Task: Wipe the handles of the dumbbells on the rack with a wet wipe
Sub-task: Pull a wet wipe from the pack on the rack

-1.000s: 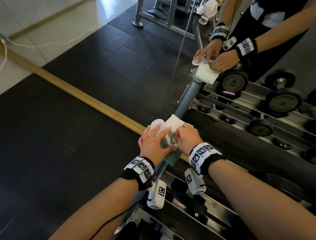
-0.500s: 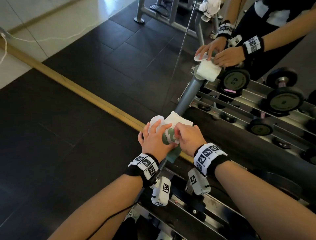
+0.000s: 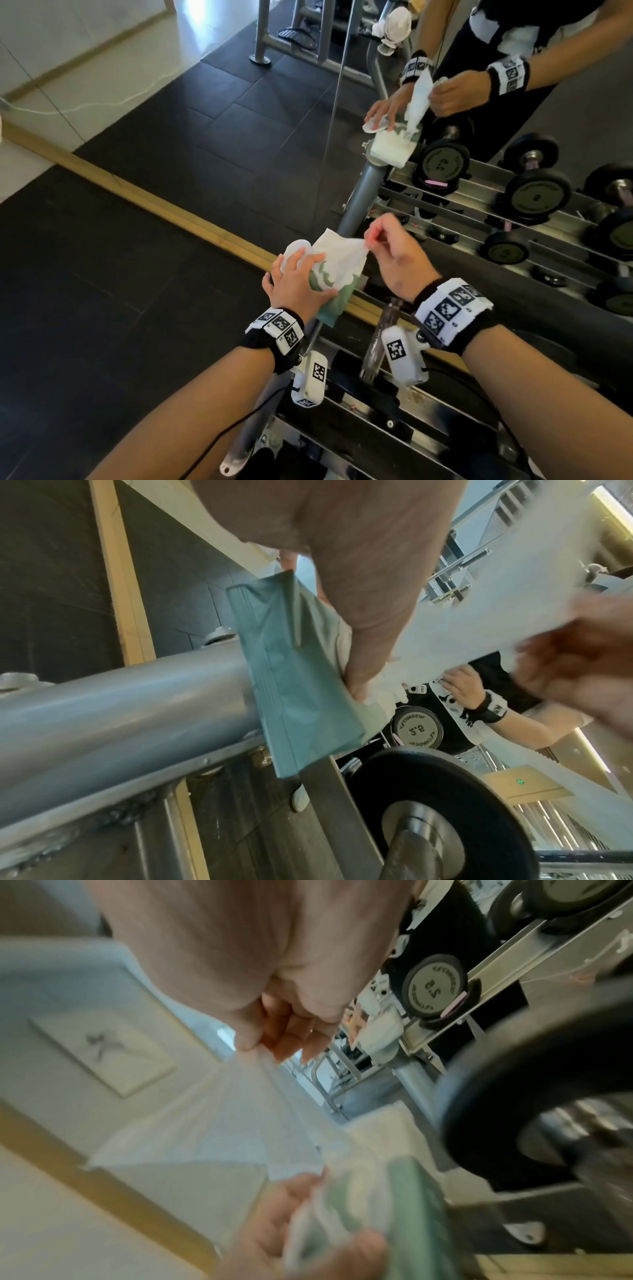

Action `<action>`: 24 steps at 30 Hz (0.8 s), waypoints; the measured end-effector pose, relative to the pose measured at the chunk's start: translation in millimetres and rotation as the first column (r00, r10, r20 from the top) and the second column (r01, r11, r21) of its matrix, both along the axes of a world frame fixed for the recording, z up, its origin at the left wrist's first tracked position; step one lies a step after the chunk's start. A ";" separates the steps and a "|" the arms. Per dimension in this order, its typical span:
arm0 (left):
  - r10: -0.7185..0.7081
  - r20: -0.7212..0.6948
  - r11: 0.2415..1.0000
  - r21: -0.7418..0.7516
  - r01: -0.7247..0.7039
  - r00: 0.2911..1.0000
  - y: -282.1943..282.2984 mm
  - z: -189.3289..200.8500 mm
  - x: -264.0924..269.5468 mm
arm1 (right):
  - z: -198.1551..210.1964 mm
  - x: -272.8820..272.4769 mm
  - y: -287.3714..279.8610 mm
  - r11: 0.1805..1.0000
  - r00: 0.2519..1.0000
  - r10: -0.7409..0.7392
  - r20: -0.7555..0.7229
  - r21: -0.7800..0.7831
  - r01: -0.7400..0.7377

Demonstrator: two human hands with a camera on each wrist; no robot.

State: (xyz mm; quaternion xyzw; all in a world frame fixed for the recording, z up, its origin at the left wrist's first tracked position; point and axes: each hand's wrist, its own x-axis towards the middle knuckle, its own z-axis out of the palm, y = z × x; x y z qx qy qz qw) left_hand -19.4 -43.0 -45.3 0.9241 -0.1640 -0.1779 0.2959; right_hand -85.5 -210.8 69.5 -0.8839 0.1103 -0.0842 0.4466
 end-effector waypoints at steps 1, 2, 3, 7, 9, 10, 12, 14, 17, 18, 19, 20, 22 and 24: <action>-0.013 -0.018 1.000 0.009 0.013 1.000 -0.2 4.0 1.1 | 9.8 -2.7 -5.2 1.000 0.998 -0.023 0.060 0.021 0.021; -0.029 -0.041 0.999 0.017 0.030 0.999 -0.4 8.9 2.7 | 17.9 -6.5 -10.5 0.999 0.995 -0.036 0.089 0.039 0.033; -0.048 -0.062 0.998 0.034 0.050 0.997 0.0 14.2 4.4 | 24.0 -11.6 -15.1 0.998 0.996 -0.042 0.083 0.058 0.038; -0.154 -0.030 0.988 0.022 0.154 0.988 0.1 47.6 4.8 | 31.7 -43.0 -25.7 0.991 0.996 -0.089 -0.018 0.096 0.090; -0.177 0.000 0.963 -0.208 0.174 0.984 -4.3 71.1 -3.2 | 33.0 -61.2 -29.0 0.986 0.990 -0.143 -0.018 0.086 0.144; -0.175 -0.035 0.933 -0.326 0.154 0.984 -7.6 83.7 -10.4 | 33.3 -70.0 -31.1 0.980 0.984 -0.178 -0.009 0.087 0.178; -0.202 -0.153 0.887 -0.447 0.114 0.967 -15.8 107.9 -27.1 | 34.5 -86.6 -34.1 0.963 0.968 -0.249 0.007 0.106 0.247; -0.262 -0.273 0.861 -0.500 0.097 0.926 -26.8 124.6 -44.4 | 34.6 -103.3 -34.1 0.946 0.954 -0.300 0.016 0.133 0.295; -0.286 -0.487 0.845 -0.535 -0.023 0.825 -44.1 136.5 -67.3 | 31.4 -128.9 -31.1 0.928 0.935 -0.351 0.052 0.155 0.339; -0.289 -0.522 0.842 -0.537 -0.046 0.803 -49.2 137.1 -74.3 | 29.5 -136.8 -30.3 0.923 0.929 -0.363 0.067 0.166 0.348; -0.298 -0.534 0.842 -0.537 -0.046 0.791 -54.3 136.9 -80.7 | 28.2 -144.0 -29.9 0.918 0.924 -0.374 0.077 0.176 0.356; -0.305 -0.538 0.845 -0.534 -0.038 0.786 -59.3 135.6 -86.8 | 26.6 -150.8 -30.0 0.913 0.920 -0.383 0.080 0.185 0.364; -0.310 -0.530 0.848 -0.529 -0.022 0.789 -67.4 132.9 -98.2 | 23.1 -164.2 -30.9 0.907 0.917 -0.393 0.072 0.196 0.374; -0.315 -0.490 0.850 -0.526 0.012 0.813 -74.1 133.3 -107.7 | 20.3 -176.5 -33.5 0.905 0.916 -0.397 0.059 0.193 0.379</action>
